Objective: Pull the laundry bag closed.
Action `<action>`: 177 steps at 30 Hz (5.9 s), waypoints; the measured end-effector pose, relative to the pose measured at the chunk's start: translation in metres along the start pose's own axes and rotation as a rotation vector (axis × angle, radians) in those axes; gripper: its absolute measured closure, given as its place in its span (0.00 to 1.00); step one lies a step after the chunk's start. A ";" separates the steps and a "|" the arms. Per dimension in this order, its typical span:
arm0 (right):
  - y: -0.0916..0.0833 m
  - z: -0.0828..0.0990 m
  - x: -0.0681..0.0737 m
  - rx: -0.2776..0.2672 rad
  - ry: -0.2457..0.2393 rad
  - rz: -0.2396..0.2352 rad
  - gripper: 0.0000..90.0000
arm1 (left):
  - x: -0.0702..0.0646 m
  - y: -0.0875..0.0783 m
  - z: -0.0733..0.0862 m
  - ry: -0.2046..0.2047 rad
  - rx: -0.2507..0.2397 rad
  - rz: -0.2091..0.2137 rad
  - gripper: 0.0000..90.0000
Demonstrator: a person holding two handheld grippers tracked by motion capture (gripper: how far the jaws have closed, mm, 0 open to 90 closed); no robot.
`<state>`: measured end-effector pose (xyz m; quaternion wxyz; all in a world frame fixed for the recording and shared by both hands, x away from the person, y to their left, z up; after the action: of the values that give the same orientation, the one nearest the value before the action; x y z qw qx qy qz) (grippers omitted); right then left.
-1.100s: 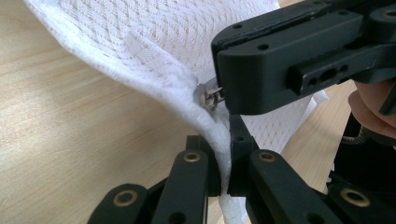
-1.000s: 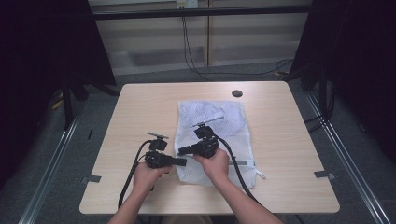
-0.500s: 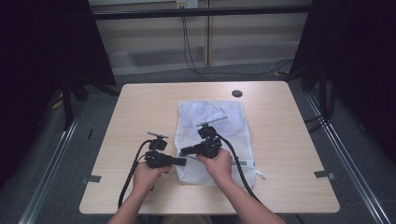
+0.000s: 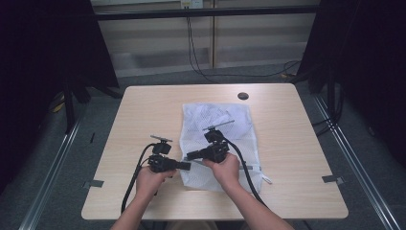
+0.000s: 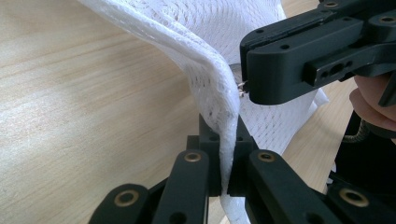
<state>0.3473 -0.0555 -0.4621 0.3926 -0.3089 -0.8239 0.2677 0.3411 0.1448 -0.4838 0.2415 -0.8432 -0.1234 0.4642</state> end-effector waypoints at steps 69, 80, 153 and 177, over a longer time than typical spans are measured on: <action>-0.031 0.017 -0.036 -0.009 0.021 0.054 0.97 | 0.003 -0.008 -0.001 -0.017 -0.014 0.012 0.99; -0.032 0.018 -0.036 -0.011 0.010 0.057 0.97 | 0.000 -0.006 0.000 -0.052 -0.027 0.029 0.99; -0.050 0.033 -0.057 -0.025 0.020 0.065 0.97 | 0.000 -0.009 0.005 -0.039 -0.007 0.025 0.99; -0.058 0.039 -0.065 -0.042 0.024 0.048 0.97 | 0.000 -0.009 0.006 -0.048 -0.010 0.025 0.99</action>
<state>0.3304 -0.1483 -0.4753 0.3894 -0.3399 -0.8168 0.2561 0.3361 0.1542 -0.4816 0.2286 -0.8343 -0.1210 0.4868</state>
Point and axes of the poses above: each handheld gripper's, and its own axes: y roughly forward along the jaws, z roughly out of its underside, x roughly to its left, the point moved 1 cm from there along y, roughly forward along the jaws, and after that the axes turned 11 degrees about z, right-handed, at the moved point
